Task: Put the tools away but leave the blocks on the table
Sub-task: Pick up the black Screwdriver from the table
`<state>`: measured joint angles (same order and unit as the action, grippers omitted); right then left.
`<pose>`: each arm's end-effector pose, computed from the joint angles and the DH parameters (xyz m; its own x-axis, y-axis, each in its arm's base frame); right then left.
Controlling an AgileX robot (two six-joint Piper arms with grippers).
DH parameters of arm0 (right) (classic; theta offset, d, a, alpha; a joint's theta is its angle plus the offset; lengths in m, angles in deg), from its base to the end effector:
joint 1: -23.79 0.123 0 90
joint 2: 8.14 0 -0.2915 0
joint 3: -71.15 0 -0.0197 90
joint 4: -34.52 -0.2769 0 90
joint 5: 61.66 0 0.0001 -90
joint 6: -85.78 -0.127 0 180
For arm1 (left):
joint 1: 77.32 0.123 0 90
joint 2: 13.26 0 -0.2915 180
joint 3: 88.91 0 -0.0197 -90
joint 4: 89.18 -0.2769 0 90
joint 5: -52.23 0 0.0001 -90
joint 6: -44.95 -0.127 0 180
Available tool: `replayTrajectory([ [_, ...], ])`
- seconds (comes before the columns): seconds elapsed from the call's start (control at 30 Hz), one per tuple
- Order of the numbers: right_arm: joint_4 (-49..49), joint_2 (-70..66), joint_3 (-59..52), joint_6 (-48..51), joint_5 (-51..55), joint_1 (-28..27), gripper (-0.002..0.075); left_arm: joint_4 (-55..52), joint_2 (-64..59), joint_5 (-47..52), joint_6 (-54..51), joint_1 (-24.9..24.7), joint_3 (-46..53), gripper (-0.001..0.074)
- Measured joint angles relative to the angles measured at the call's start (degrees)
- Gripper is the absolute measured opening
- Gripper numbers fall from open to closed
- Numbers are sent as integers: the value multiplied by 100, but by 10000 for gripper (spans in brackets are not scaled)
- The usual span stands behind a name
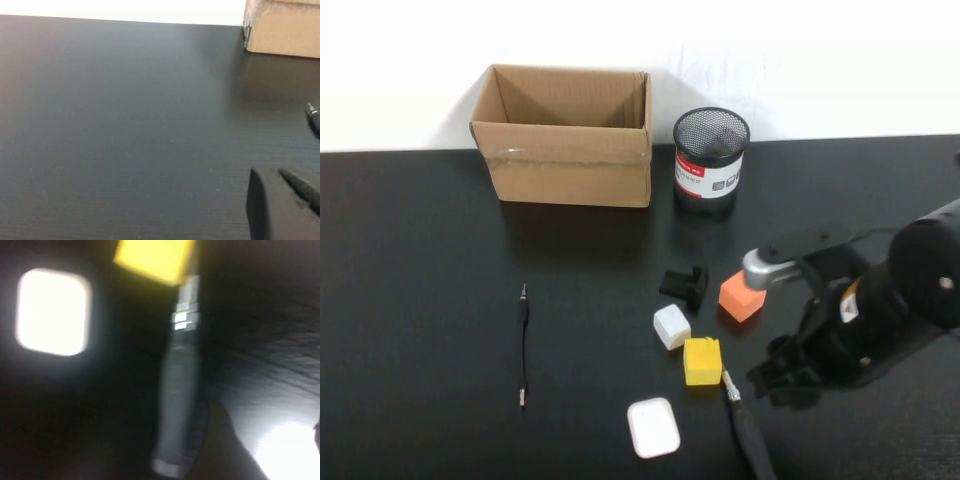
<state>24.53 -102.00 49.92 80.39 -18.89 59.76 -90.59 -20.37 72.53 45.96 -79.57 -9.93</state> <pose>0.2559 0.2042 0.1978 -0.8657 -0.3573 -0.3504 -0.4395 0.8777 0.1909 0.1074 -0.0031 0.1617 -0.2817 0.0165 -0.9594 0.0326 0.9994 0.0076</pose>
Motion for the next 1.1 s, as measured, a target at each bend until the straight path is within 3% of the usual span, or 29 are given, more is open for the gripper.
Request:
replayTrajectory([
  [0.6, -99, -1224, 0, 480, -895, 250, 343, 0, 0, 0, 0, 0, 0, -4],
  [0.7, -15, -1383, 0, 490, -895, 250, 266, 0, 0, 0, 0, 0, 0, -4],
  [0.83, 157, -1410, 0, 481, -861, 240, 5, 0, 0, 0, 0, 0, 0, -4],
  [1.1, 999, -841, 355, 227, -376, 239, -4, 0, 0, 0, 0, 0, 0, -4],
])
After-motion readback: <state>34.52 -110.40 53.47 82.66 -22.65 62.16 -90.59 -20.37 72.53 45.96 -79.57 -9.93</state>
